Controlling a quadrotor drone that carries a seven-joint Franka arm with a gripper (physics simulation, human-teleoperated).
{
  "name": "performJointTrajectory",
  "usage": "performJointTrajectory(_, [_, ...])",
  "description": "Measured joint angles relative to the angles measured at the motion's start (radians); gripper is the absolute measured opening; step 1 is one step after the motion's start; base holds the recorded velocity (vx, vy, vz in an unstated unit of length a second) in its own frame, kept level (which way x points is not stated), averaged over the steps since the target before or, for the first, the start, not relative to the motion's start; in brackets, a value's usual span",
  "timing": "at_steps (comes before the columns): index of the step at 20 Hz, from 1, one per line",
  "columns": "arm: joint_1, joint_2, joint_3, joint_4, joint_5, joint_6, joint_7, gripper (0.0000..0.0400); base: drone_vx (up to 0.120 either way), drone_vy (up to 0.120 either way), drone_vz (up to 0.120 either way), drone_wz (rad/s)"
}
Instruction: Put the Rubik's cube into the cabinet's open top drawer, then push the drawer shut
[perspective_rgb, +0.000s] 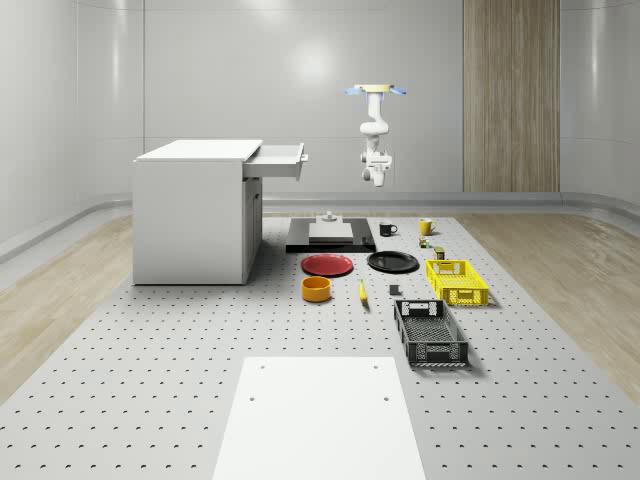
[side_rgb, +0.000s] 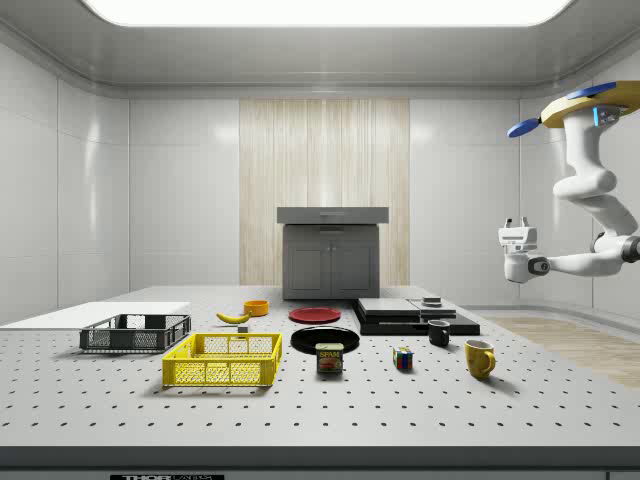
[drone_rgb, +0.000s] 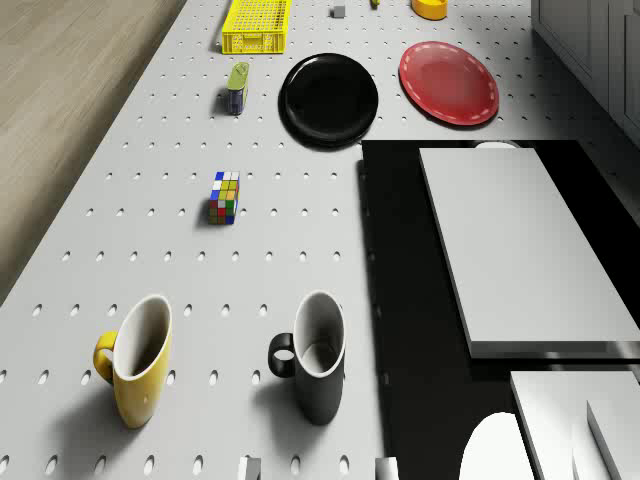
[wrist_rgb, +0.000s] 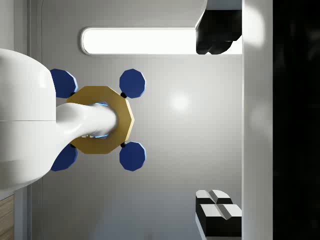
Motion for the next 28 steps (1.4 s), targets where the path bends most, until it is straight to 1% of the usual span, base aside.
performJointTrajectory(3, [-0.002, 0.007, 0.001, 0.063, 0.001, -0.053, -0.001, 0.0400, 0.120, 0.120, 0.000, 0.000])
performJointTrajectory(6, [-0.003, 0.025, 0.001, 0.128, 0.001, -0.098, -0.002, 0.0400, 0.120, 0.120, 0.000, 0.000])
performJointTrajectory(9, [-0.004, 0.047, 0.002, 0.189, 0.001, -0.135, -0.002, 0.0400, 0.120, 0.120, 0.000, 0.000])
performJointTrajectory(12, [-0.004, 0.065, 0.003, 0.236, 0.002, -0.162, -0.002, 0.0400, 0.120, 0.120, 0.000, 0.000])
performJointTrajectory(18, [-0.006, 0.082, 0.003, 0.283, 0.002, -0.187, -0.003, 0.0400, 0.120, 0.120, 0.000, 0.000])
performJointTrajectory(28, [-0.007, 0.085, 0.004, 0.296, 0.002, -0.189, -0.003, 0.0400, 0.120, 0.120, 0.000, 0.000])
